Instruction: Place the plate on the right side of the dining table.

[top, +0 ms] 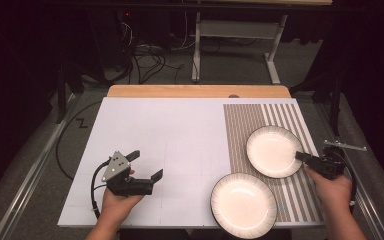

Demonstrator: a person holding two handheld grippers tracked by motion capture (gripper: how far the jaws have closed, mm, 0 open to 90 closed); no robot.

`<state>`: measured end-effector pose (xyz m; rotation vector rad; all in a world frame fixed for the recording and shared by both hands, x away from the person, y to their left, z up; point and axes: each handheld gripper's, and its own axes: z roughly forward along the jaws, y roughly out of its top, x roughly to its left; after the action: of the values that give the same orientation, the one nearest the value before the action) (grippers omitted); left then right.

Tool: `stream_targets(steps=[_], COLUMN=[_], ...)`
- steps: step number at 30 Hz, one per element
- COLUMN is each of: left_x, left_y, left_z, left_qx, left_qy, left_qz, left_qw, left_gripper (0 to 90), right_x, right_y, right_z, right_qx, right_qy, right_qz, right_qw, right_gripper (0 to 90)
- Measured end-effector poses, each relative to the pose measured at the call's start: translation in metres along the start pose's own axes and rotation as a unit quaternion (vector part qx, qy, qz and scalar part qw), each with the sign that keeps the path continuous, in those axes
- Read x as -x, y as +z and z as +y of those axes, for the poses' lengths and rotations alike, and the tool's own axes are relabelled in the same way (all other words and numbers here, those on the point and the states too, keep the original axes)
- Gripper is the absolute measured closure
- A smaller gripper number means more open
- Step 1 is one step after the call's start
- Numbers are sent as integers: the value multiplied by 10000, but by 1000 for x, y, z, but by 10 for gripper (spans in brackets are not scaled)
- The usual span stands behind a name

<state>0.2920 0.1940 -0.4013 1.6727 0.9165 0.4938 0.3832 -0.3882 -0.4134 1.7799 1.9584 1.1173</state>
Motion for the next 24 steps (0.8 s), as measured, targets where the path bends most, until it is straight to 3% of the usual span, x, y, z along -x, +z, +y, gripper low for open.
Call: stream_targets(steps=[7,19,24], left_x=[-4,-3,-4], left_y=[0,0,-1], left_z=[-1,-1,-1], left_qx=[-23,-27,-9], left_qy=[-48,-31,-45], left_qz=[25,-15,-16], left_qw=[10000,10000,10000], left_gripper=[0,4,5], right_x=[-1,-2,-3], right_y=[2,5,0], right_z=[1,-2,-2], right_qx=[-73,30,166], right_qy=[-104,1,-144], right_qz=[-197,-350,-352], right_qw=[9997,9994,9991], right_gripper=[809,806,701])
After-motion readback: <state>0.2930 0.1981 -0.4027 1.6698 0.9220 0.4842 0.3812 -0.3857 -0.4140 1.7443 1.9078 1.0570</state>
